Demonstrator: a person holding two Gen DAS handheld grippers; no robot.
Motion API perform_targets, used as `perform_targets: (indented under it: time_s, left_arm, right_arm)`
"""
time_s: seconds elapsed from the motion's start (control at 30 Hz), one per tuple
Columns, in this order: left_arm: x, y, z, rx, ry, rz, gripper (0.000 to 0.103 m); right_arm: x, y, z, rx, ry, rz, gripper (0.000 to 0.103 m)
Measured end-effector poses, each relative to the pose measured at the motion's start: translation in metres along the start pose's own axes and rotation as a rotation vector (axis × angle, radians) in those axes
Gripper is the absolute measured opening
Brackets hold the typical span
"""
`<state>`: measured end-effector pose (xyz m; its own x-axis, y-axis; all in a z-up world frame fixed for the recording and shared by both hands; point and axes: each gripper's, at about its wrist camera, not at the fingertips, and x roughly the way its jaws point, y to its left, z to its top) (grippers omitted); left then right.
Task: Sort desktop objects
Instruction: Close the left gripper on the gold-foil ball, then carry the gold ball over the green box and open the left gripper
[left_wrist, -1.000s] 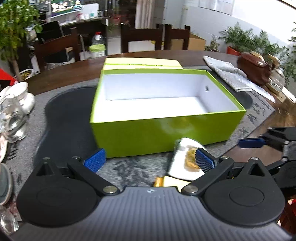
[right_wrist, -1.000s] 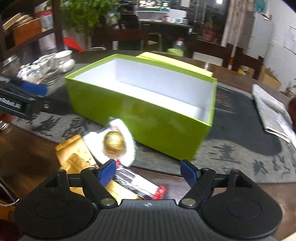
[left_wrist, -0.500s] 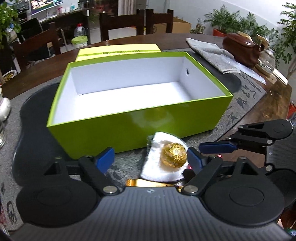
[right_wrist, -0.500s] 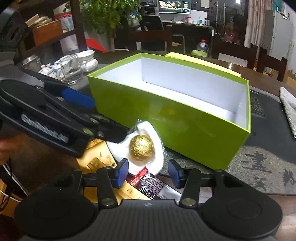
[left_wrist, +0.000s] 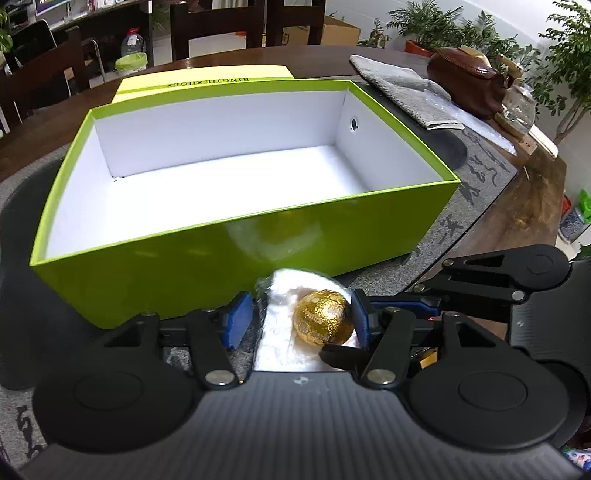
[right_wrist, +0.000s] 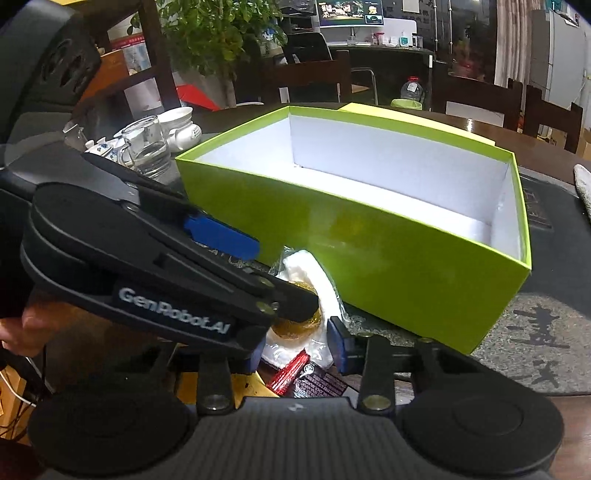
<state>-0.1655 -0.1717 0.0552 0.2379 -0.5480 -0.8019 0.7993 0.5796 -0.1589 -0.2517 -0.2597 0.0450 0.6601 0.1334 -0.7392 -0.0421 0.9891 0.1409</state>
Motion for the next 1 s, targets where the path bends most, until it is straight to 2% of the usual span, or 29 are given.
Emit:
perform_targets:
  time_s: [0.3,0.57,0.63,0.83,1.0]
  left_arm:
    - [0.000,-0.002,-0.001,-0.002,0.020,-0.051,0.043]
    - [0.003,0.006,-0.002,-0.038,0.027,-0.087,0.043]
    - [0.002,0.008,-0.002,-0.055,0.030,-0.102,0.038]
    - [-0.002,0.011,-0.003,-0.080,0.031,-0.128,0.037]
    - [-0.019,0.011,0.003,-0.103,0.015,-0.149,0.037]
  right_arm:
    - [0.003,-0.003,-0.001,0.018,-0.003,-0.002,0.031]
    - [0.003,-0.002,-0.002,0.025,-0.010,-0.004,0.030]
    - [0.003,-0.001,-0.001,0.024,-0.011,-0.004,0.030]
    - [-0.002,0.004,0.002,0.003,-0.023,-0.014,0.030]
    - [-0.009,0.009,0.003,-0.023,-0.028,-0.019,0.030]
